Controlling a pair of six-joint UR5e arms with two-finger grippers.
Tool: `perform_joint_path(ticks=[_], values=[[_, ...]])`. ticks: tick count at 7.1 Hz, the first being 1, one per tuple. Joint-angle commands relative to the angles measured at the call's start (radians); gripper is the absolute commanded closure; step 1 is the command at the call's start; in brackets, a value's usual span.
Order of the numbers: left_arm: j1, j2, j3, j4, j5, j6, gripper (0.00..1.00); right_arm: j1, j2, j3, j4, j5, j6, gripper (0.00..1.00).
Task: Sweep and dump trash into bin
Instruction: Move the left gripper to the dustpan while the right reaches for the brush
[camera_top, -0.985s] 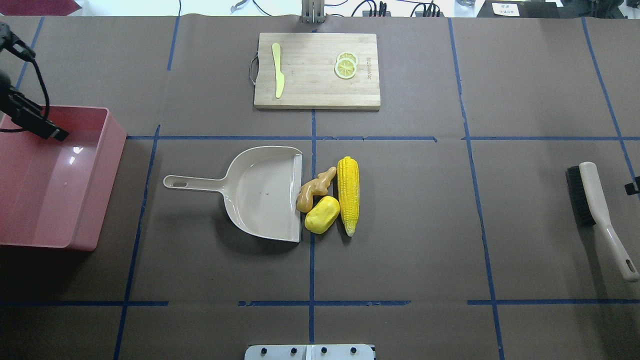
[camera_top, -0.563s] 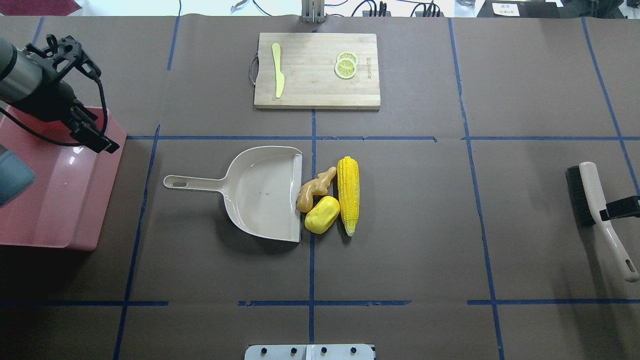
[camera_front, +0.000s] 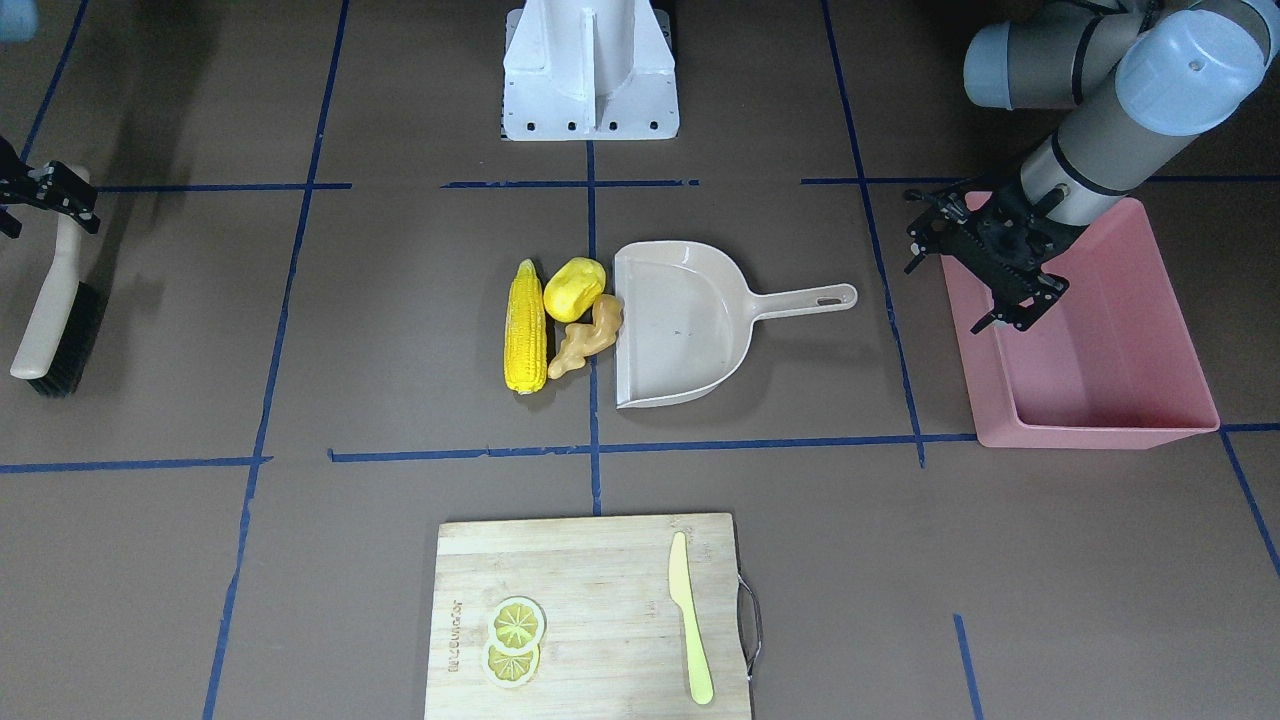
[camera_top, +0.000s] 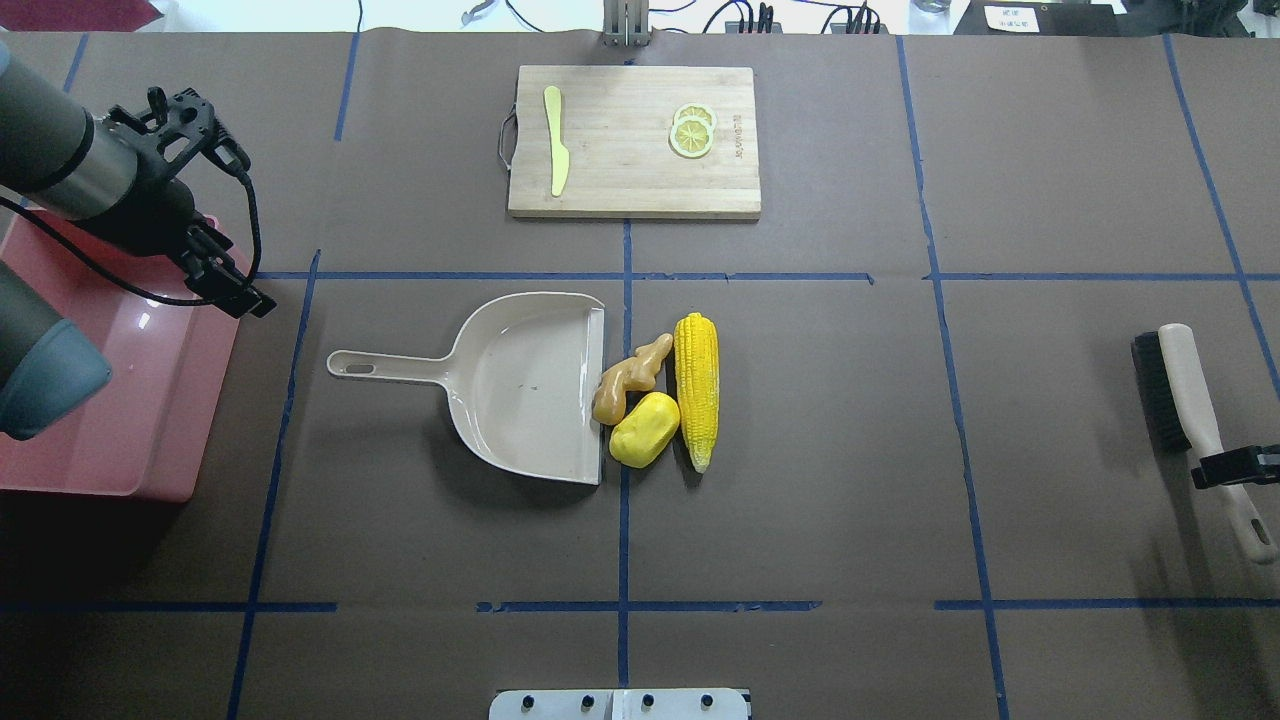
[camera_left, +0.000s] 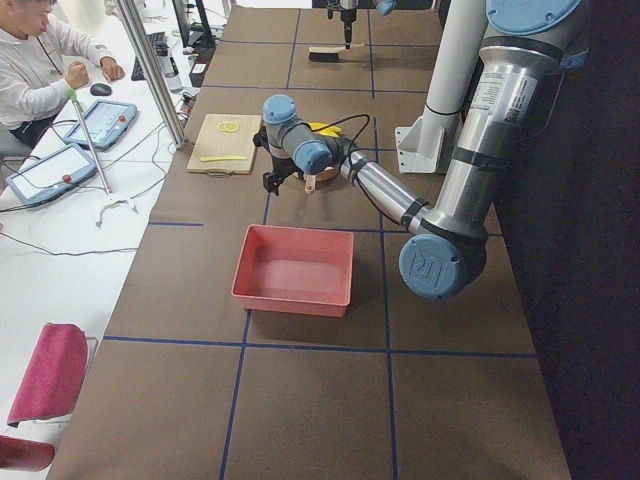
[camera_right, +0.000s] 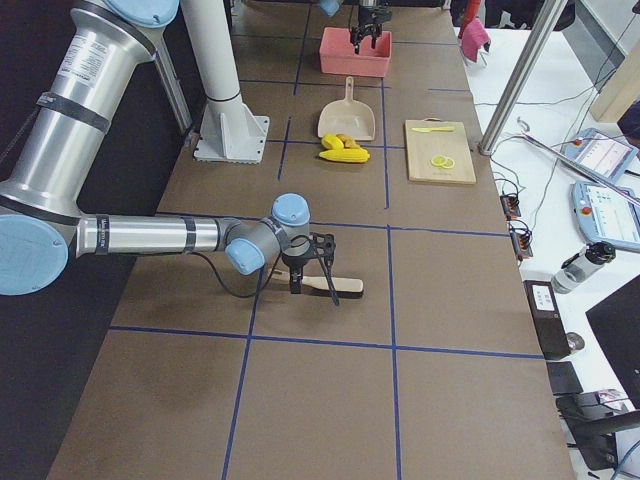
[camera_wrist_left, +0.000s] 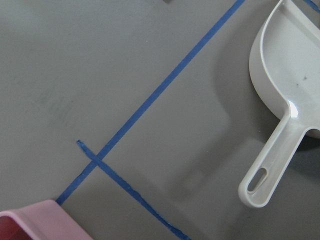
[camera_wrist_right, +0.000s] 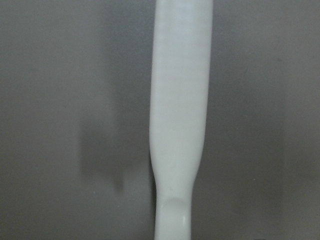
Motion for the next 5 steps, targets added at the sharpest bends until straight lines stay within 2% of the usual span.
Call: perform_joint_path(ticks=[1, 2, 3, 4, 5], values=[[0.008, -0.01, 0.002, 0.0, 0.003, -0.004, 0.0, -0.032, -0.004, -0.028, 0.043, -0.013, 0.044, 0.23], [0.006, -0.01, 0.0, 0.0, 0.003, -0.004, 0.0, -0.033, -0.004, -0.028, 0.043, -0.007, 0.048, 0.56], [0.006, -0.012, 0.0, 0.0, 0.002, -0.004, 0.0, -0.033, -0.004, -0.028, 0.043, -0.002, 0.047, 0.83], [0.008, -0.018, 0.0, 0.0, 0.002, -0.002, 0.01, -0.035, -0.003, -0.022, 0.046, 0.001, 0.041, 0.93], [0.008, -0.051, -0.001, -0.003, 0.002, 0.01, 0.0, -0.039, -0.001, 0.004, 0.046, 0.017, 0.031, 0.97]])
